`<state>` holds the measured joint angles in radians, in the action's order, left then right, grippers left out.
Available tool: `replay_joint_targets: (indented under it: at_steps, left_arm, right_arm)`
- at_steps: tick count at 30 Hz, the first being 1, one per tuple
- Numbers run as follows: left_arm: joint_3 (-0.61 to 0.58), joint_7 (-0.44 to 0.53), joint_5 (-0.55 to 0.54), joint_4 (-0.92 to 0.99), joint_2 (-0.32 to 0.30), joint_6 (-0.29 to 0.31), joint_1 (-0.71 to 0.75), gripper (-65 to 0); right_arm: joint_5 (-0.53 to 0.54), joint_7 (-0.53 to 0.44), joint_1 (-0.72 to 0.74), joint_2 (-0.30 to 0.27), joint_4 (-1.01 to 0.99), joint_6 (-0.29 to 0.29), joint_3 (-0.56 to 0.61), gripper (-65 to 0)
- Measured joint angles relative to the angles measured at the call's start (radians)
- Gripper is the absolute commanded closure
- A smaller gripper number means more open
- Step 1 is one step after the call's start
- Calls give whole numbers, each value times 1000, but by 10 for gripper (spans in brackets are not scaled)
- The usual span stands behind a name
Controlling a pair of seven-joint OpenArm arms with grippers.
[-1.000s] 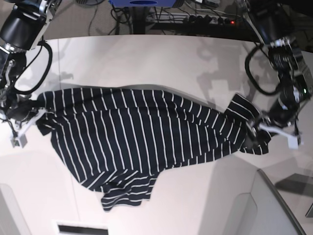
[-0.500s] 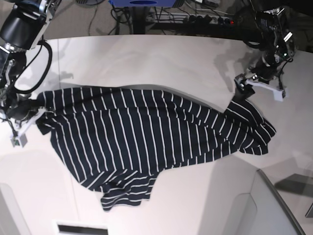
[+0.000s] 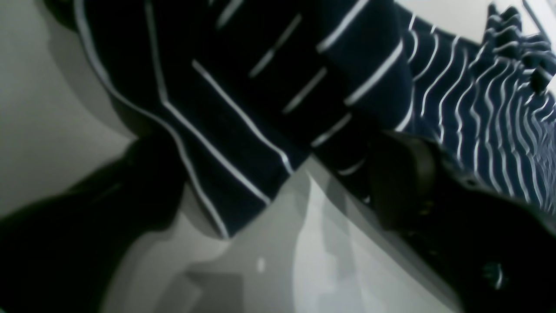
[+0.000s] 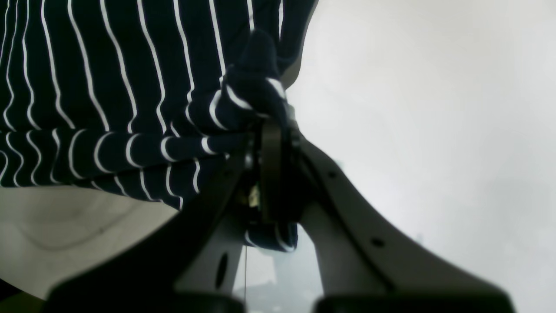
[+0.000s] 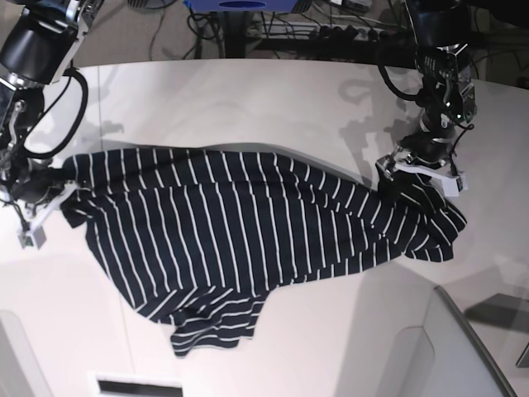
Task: Layout the t-shirt on the table in an organized manner, then fold the t-shirt properly
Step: 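Release the shirt with the left gripper and reposition it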
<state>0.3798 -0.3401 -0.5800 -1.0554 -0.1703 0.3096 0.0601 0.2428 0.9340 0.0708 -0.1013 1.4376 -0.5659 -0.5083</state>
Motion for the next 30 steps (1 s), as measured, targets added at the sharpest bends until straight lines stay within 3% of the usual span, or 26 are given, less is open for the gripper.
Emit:
replay_joint_targets:
  at_steps: [7,8,12,17,19,23,27,30]
  left_arm:
    - [-7,-37,-2,19,2,-14,-7,-35]
    - [-8,-43,-2,19,1,-14,-6,0]
    - [-17,-108,16,-56,-4,-29,24,0]
    - [-7,-380,33,-264,-68,-41,76,0]
    - [-1,-420,19,-360,-102,-26,76,0]
    - [84,-529,8,-505,-118,-23,99,0]
    - [192,-645,26,-586,-119,-25,107,0]
    - [209,-667,12,-619,-153,-22,103,0]
  right_arm:
    - [0,0,0,0,0,0,0,-2]
    - [0,0,0,0,0,0,0,-2]
    - [0,0,0,1,0,0,0,-2]
    - [-1,-1,3,0,0,0,0,-2]
    - [-1,1,11,3,0,0,0,-2]
    - [0,0,42,0,0,0,3,-2]
    - [-3,1,62,-7,0,8,87,-2]
    - [-3,1,97,2,-2,127,133,-2]
